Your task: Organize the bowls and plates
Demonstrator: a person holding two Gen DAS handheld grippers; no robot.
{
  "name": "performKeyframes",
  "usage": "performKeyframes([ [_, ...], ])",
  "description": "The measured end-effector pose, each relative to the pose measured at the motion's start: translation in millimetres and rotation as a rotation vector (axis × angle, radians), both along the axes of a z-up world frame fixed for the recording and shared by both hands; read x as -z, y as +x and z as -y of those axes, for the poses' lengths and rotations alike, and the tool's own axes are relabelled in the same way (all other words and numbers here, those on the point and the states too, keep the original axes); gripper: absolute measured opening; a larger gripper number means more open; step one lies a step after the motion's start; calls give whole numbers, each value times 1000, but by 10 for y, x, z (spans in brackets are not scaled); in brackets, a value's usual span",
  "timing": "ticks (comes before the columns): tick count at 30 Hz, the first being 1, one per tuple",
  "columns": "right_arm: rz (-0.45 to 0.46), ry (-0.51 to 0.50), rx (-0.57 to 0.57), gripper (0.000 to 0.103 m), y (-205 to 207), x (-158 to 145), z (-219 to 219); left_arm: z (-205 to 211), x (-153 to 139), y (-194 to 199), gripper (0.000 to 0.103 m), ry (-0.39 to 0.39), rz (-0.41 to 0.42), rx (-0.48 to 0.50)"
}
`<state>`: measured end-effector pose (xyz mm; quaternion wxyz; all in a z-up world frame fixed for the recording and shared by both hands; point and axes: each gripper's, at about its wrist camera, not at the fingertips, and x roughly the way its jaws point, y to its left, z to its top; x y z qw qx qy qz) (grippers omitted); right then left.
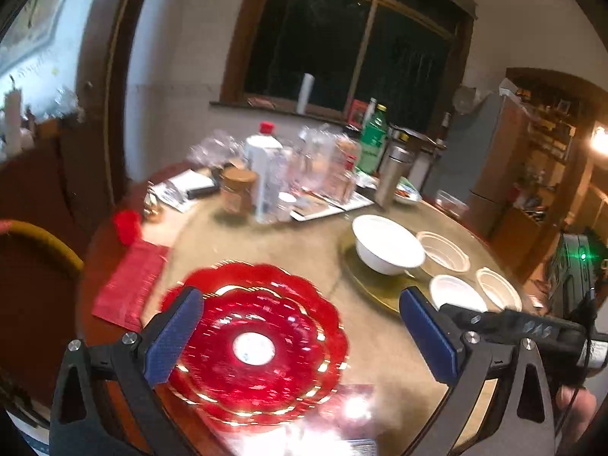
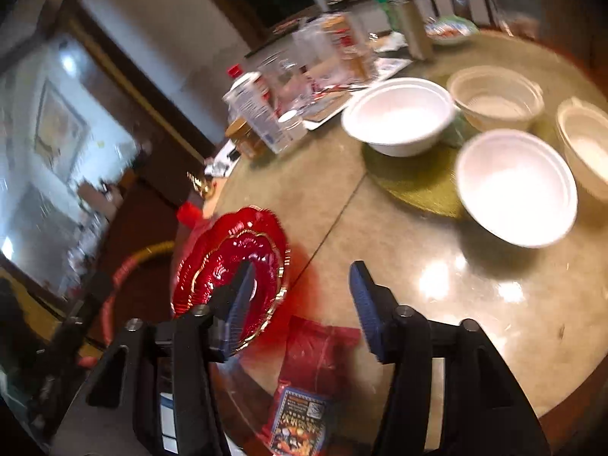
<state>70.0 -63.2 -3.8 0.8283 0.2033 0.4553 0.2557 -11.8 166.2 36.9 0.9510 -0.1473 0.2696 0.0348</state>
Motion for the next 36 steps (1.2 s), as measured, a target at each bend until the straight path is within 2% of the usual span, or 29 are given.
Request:
performKeyframes([
  [2, -15, 62, 20, 84, 39, 45, 218, 96, -3, 56, 103, -2, -10, 38],
  [6, -36, 146, 92, 90, 131, 150, 658, 367, -5, 236, 103, 24, -47, 115],
  [8, -52, 168, 122, 103, 184, 226, 852, 484, 32, 343, 103, 24, -68, 138],
  [11, -116, 231, 134, 103, 238, 341, 1089, 713, 102, 555, 103, -8, -108, 191],
  [14, -142, 253, 143, 103, 254, 399, 1261, 961, 153, 730, 103, -2, -126, 225],
  [18, -117, 301, 164, 103, 198, 343, 1527, 1290, 261, 986, 103, -6, -176, 281],
  [21, -96, 286, 213, 103, 207, 315, 1760, 1475, 371, 1178, 103, -24, -223, 310],
  [27, -172, 310, 304, 103, 441, 564, 2053, 1674, 568, 1416, 103, -26, -296, 314],
  [34, -210, 319, 297, 103, 726, 700, 1967, 1670, 686, 1609, 103, -90, -341, 272],
  [36, -210, 336, 306, 97, 749, 751, 1960, 1669, 699, 1634, 103, -99, -330, 259],
])
